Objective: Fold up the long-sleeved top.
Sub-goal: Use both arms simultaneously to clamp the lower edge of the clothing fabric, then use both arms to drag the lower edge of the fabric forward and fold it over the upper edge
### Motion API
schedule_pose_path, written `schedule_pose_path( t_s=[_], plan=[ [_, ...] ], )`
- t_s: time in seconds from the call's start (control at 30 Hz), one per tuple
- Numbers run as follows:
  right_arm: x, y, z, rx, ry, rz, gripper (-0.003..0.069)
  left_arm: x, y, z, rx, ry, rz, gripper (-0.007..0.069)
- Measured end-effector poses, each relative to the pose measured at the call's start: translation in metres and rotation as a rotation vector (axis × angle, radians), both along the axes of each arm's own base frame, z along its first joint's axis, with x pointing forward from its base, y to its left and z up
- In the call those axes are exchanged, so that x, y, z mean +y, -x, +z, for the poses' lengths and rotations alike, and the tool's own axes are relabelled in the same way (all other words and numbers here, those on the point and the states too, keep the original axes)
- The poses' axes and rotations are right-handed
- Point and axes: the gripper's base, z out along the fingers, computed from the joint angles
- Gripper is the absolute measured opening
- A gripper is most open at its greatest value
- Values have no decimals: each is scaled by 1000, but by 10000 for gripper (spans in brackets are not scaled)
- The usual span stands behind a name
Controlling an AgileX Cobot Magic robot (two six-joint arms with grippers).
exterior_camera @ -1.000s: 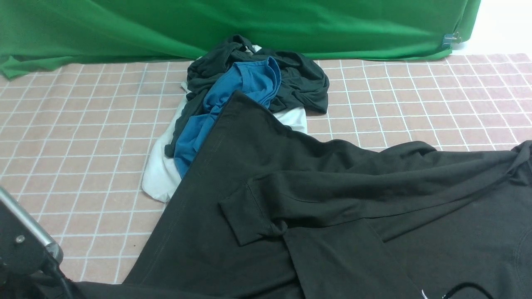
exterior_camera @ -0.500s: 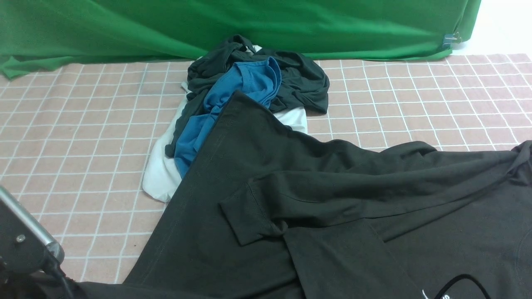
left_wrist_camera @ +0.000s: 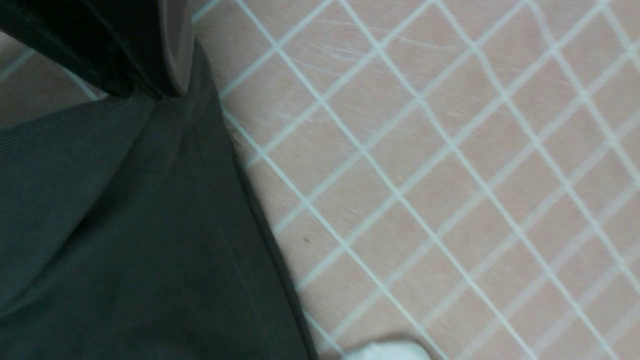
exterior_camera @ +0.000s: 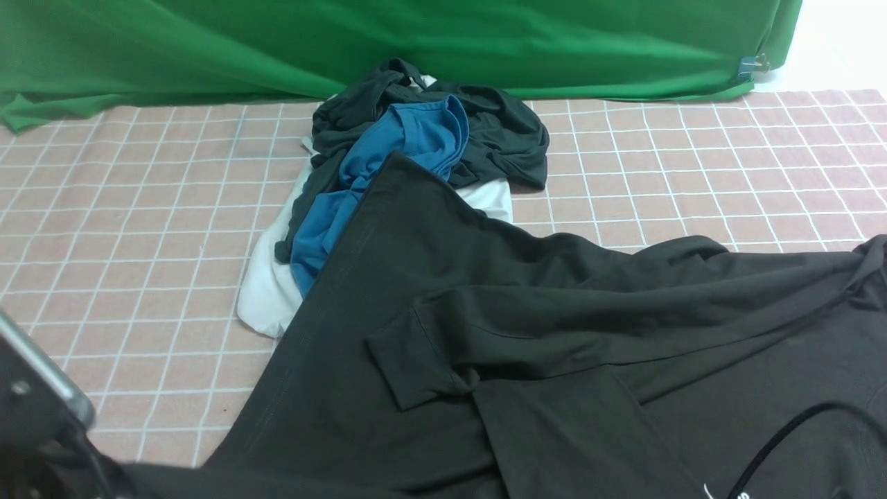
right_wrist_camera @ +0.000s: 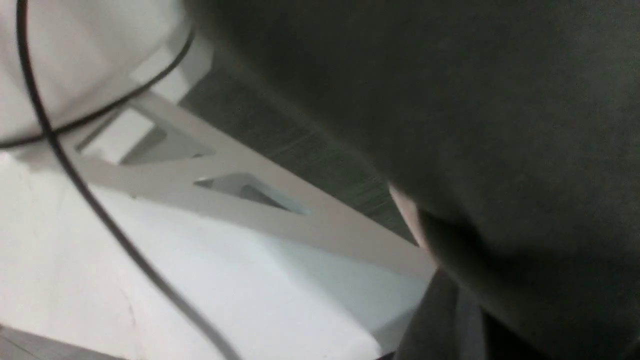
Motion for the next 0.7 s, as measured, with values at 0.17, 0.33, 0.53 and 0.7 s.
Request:
schedule_pose_path(
  t_s=[0.17,0.33,0.53,0.7],
  plan=[
    [-13,-26,1,-29,11,-131,44,1,-3,26,-92,-4,7,33],
    [-34,-56,2,-86,41,-249,44,2,-12,27,-86,-26,14,33],
    [-62,-92,1,-131,-41,-385,44,-3,-52,15,-73,-40,18,33],
    [-78,-116,10,-190,-102,-492,44,-8,-90,6,-117,-33,21,33]
  ],
)
